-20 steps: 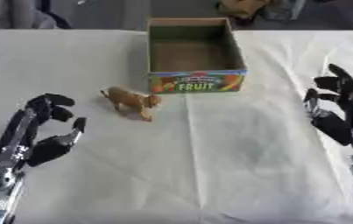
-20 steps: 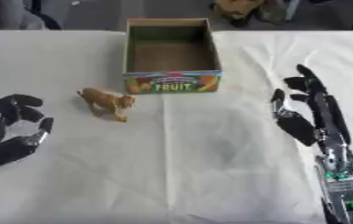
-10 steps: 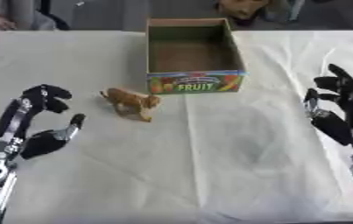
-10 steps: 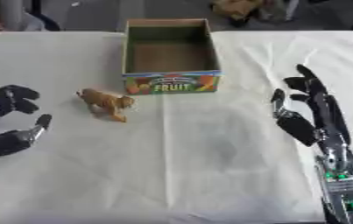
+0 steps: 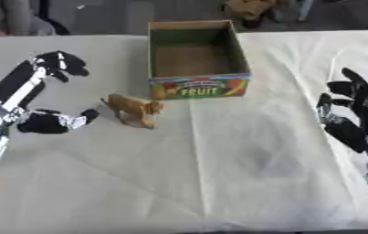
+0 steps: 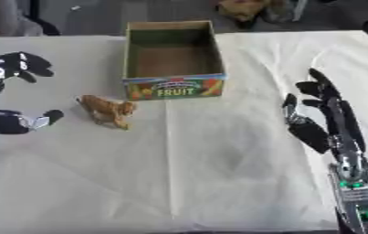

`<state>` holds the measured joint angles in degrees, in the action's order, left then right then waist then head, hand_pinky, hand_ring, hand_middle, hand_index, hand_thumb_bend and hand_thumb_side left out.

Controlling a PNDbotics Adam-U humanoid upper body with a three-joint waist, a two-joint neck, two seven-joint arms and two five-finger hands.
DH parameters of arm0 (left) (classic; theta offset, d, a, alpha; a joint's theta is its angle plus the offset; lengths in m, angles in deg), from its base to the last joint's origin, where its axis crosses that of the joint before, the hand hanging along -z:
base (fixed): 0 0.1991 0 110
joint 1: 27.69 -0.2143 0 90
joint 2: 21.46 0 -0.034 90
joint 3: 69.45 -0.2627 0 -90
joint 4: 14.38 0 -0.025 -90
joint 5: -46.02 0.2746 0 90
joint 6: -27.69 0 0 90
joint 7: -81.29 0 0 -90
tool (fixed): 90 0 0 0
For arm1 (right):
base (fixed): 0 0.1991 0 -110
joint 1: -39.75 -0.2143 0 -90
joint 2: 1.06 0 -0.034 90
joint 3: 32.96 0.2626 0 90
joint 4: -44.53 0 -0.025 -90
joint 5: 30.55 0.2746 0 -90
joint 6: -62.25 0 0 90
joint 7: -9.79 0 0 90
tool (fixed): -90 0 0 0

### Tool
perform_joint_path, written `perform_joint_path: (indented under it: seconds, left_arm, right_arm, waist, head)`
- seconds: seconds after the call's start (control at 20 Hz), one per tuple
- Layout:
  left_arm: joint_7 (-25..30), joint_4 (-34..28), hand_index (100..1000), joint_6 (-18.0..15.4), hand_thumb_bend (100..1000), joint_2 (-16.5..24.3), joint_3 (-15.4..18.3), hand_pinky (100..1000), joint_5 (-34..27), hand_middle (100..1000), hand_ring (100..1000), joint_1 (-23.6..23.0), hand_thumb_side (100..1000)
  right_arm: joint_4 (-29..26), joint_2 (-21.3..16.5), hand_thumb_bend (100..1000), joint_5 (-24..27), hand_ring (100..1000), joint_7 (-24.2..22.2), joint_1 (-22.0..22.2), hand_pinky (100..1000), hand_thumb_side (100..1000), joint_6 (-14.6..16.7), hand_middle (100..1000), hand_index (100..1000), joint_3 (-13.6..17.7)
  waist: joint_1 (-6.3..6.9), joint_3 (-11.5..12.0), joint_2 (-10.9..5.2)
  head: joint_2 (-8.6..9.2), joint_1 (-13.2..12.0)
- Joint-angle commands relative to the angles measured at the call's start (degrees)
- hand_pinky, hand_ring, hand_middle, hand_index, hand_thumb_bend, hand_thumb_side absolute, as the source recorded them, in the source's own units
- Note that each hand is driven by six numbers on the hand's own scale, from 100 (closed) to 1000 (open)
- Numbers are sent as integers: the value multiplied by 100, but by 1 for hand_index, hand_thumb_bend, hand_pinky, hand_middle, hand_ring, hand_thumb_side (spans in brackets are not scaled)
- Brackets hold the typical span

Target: Pick up objects on the table and place them in the box.

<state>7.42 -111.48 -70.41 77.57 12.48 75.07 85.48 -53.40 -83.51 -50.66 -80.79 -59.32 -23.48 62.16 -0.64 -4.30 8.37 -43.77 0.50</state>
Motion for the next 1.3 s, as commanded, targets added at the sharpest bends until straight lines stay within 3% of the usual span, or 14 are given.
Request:
perform_joint_path:
  seconds: [0.05, 0.4, 0.75, 1.3]
  left_arm:
    - [190, 209, 744, -116, 564, 126, -161, 696, 306, 775, 768, 263, 177]
    - [276, 1128, 747, -332, 580, -17, -482, 702, 872, 793, 785, 740, 197]
    - [-215, 1982, 751, -587, 586, -289, -574, 716, 1333, 807, 806, 1118, 201]
    - [-643, 2673, 750, -769, 591, -564, -634, 720, 1795, 805, 806, 1453, 205]
  right_arm:
    - [-111, -131, 100, 6, 847, -12, -47, 780, 363, 3, 760, 998, -6]
    - [-104, -129, 100, 12, 847, -26, -44, 780, 357, 7, 760, 999, -23]
    - [-101, -122, 100, 21, 848, -27, -42, 779, 357, 6, 760, 998, -28]
    - [-97, -111, 100, 30, 848, -42, -51, 779, 357, 11, 759, 998, -41]
  waist:
    - [10, -13, -93]
    - [19, -42, -118]
    - [3, -66, -121]
    - [-10, -90, -121]
  head:
    - [-35, -28]
    - [-35, -58]
    - [-35, -81]
    - [-35, -110]
